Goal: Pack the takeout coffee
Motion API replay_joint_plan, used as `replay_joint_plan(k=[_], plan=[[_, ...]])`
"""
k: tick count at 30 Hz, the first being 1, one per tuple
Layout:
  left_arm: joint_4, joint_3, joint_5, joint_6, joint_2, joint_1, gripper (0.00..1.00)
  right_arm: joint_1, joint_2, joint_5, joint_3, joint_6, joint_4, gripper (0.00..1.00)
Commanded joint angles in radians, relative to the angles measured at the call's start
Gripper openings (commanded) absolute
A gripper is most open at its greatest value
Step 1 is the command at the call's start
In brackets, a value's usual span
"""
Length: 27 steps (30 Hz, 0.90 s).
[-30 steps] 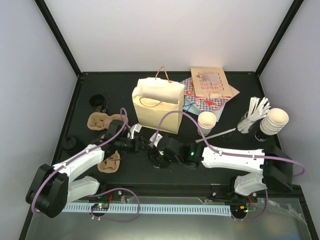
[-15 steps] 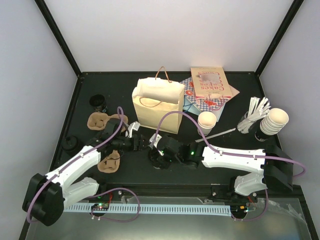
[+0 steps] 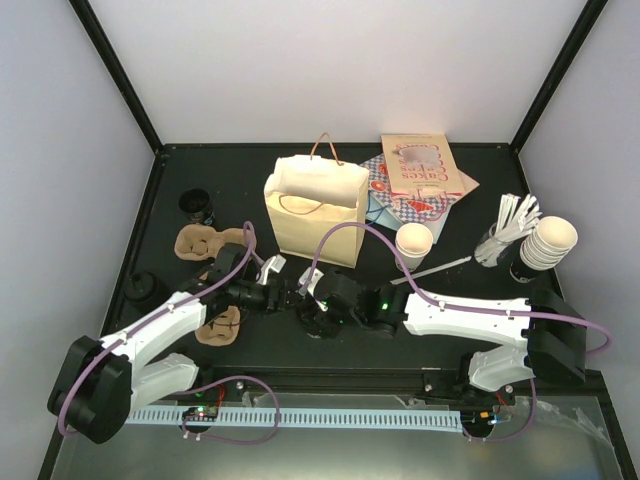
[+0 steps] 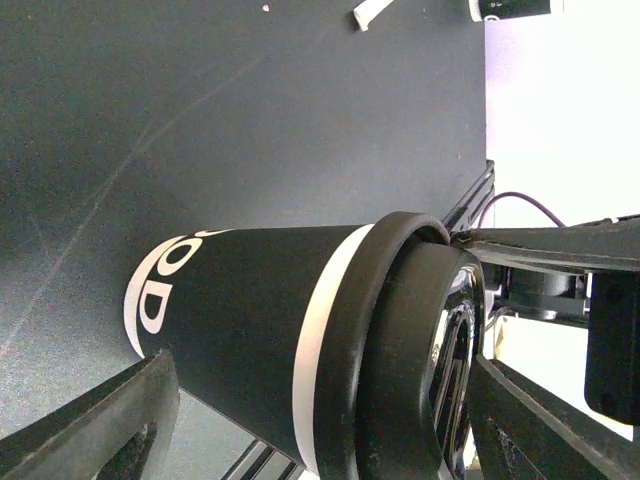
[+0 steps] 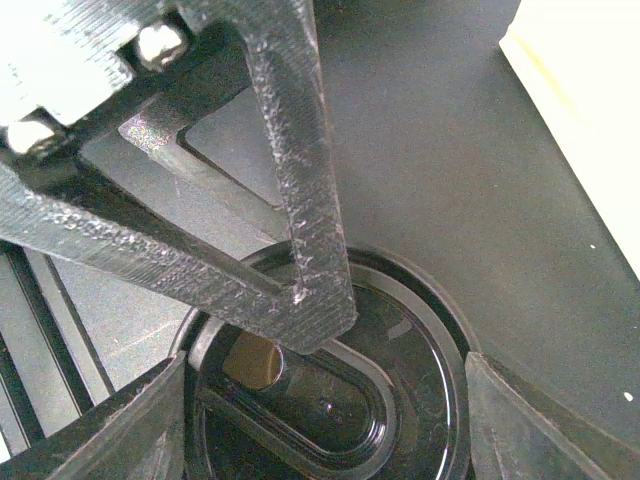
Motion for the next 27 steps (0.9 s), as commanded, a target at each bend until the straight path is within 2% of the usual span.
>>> replay_joint_plan(k=[1, 9, 14, 27], plan=[[0.003, 0.004, 0.017, 0.038, 0.012, -0.008, 0.81, 0.005, 0.032, -0.071, -0.048, 0.023, -0.161, 0.66], [-0.048, 0.008, -0.059, 0.098, 0.065, -0.017, 0.78, 0.005, 0.031, -0.037, -0.002, 0.019, -0.177, 0.80], [-0.055, 0.012, -0.082, 0.097, 0.045, -0.021, 0.78, 0.005, 0.013, -0.018, 0.019, 0.021, -0.194, 0.98], [-0.070, 0.033, -0.092, 0.094, 0.045, -0.025, 0.78, 0.002, -0.046, 0.053, 0.035, 0.056, -0.259, 1.00]])
